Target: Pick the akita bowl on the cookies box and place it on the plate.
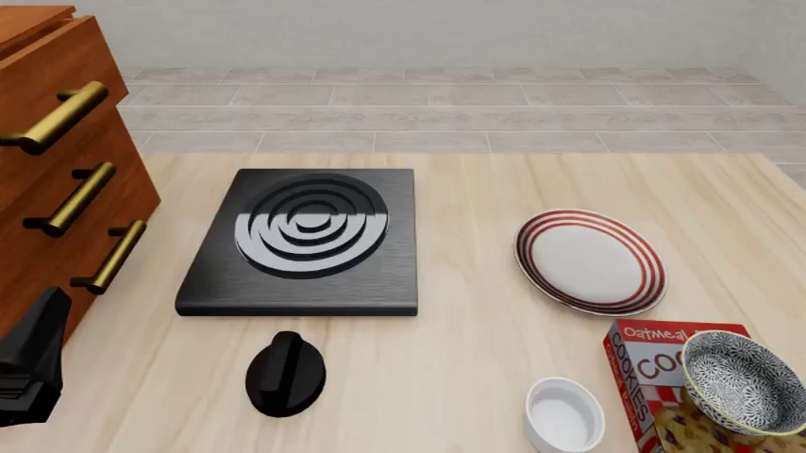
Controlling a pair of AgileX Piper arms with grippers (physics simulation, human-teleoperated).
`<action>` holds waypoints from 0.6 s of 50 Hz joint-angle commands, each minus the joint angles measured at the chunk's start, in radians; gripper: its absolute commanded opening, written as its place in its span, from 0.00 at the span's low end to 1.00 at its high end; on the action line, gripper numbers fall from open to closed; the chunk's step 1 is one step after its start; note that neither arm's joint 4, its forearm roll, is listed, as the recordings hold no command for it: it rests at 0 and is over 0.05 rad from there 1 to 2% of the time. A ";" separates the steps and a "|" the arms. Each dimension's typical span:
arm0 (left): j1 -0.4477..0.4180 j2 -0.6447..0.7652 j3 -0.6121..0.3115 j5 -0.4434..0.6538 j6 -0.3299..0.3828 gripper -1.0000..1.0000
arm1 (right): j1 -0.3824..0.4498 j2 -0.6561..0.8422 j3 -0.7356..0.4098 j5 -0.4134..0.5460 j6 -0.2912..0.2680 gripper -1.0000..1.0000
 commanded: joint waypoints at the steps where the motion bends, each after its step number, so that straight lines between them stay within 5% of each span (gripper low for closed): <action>1: 0.000 0.000 0.000 0.000 0.000 1.00 | -0.001 0.008 0.042 -0.040 0.008 1.00; 30: 0.000 0.000 0.000 0.000 0.000 1.00 | 0.026 0.036 0.144 -0.132 0.037 1.00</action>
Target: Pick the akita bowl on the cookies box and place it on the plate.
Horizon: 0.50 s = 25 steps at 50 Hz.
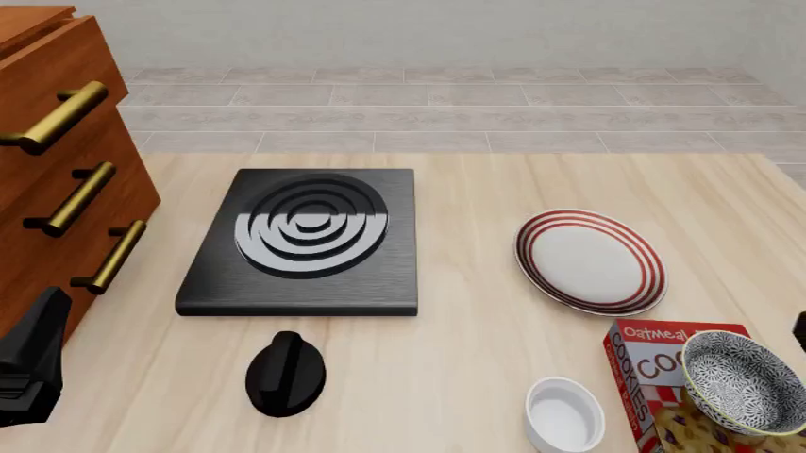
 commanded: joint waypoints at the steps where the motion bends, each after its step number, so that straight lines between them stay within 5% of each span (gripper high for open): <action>1: 0.000 0.000 0.000 0.000 0.000 1.00 | 0.006 0.015 0.038 -0.040 0.007 1.00; 25: 0.000 0.000 0.000 0.000 0.000 1.00 | 0.017 0.046 0.087 -0.104 0.028 1.00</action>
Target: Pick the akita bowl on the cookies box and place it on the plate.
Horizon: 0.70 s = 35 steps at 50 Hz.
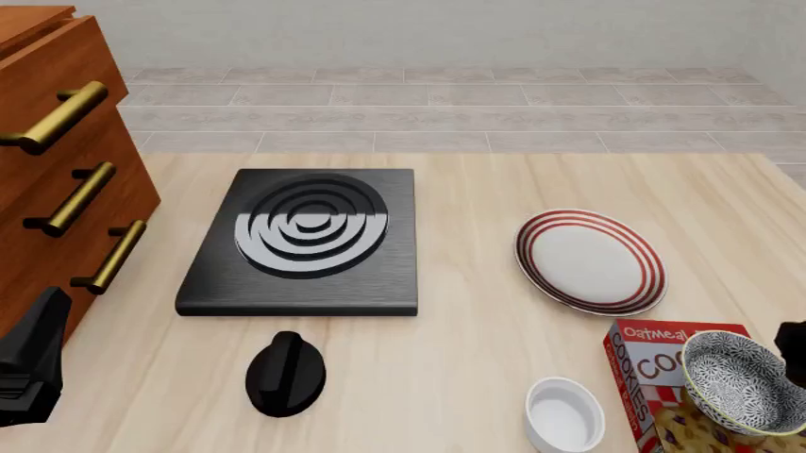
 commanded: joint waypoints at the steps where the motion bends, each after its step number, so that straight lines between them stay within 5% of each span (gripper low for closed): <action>1: 0.000 0.000 0.000 0.000 0.000 1.00 | 0.006 0.017 0.021 -0.030 0.011 1.00; 35: 0.000 0.000 0.000 0.000 0.000 1.00 | -0.004 0.069 0.092 -0.122 0.014 1.00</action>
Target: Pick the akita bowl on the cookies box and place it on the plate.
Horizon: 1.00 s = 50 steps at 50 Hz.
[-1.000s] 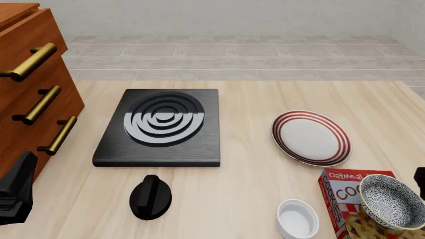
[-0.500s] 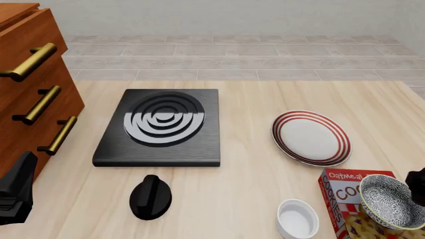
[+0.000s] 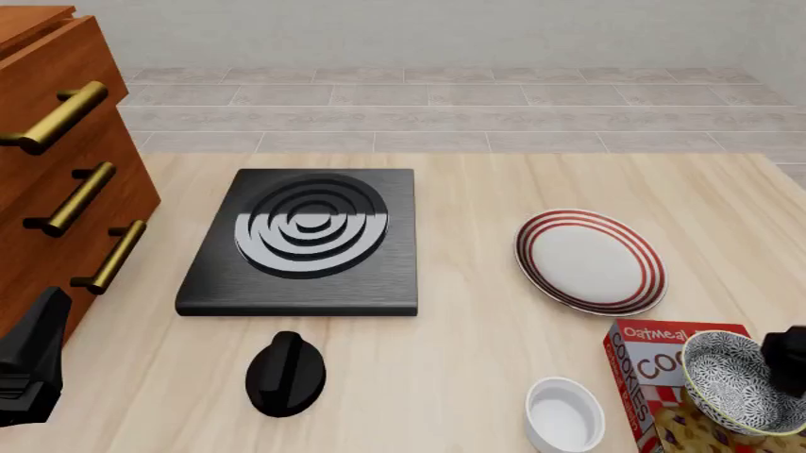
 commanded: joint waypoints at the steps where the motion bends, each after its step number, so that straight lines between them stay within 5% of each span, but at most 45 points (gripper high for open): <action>1: 0.000 0.000 0.000 0.000 0.000 1.00 | -0.001 0.012 0.028 -0.030 0.004 1.00; 50: 0.000 0.000 0.000 0.000 0.000 1.00 | -0.019 0.065 0.077 -0.108 -0.011 1.00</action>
